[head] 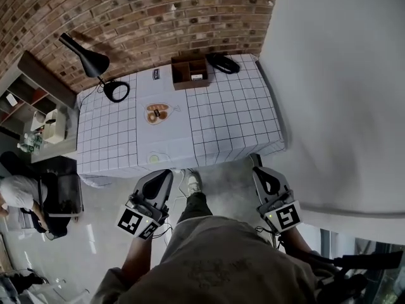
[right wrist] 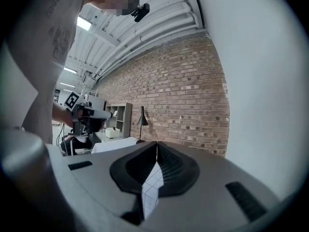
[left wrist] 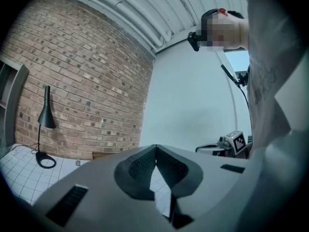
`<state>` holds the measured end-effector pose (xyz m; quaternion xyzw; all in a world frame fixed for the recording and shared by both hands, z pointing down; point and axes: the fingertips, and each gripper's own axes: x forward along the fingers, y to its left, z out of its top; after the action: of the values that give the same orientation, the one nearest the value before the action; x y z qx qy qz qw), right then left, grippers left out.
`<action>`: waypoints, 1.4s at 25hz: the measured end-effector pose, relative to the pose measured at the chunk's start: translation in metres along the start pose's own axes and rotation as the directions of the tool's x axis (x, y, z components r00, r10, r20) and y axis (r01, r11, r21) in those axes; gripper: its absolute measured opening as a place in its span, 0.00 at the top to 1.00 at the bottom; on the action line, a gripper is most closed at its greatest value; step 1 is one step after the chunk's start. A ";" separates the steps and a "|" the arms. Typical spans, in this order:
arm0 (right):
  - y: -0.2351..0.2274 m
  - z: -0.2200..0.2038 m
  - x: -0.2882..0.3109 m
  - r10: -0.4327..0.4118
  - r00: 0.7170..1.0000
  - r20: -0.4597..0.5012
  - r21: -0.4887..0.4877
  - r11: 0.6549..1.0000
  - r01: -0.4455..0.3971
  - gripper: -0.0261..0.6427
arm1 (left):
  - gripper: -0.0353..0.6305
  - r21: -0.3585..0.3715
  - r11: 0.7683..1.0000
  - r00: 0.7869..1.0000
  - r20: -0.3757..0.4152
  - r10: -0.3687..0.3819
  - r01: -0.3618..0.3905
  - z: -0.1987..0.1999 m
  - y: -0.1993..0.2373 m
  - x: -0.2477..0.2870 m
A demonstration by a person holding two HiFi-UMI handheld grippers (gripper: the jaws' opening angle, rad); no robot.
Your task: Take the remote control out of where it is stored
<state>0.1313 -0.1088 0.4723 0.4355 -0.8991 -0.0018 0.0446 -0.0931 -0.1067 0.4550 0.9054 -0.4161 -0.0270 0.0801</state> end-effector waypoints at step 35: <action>-0.029 0.021 0.246 -0.100 0.993 -0.064 -0.018 0.995 0.099 0.94 | 0.94 -0.045 0.976 0.976 0.036 -0.213 0.215 0.042 0.194 0.107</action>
<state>-0.0001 -0.3203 0.4691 0.4793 -0.8743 0.0036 0.0766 -0.1730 -0.3174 0.4475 0.9422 -0.3166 -0.0595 0.0921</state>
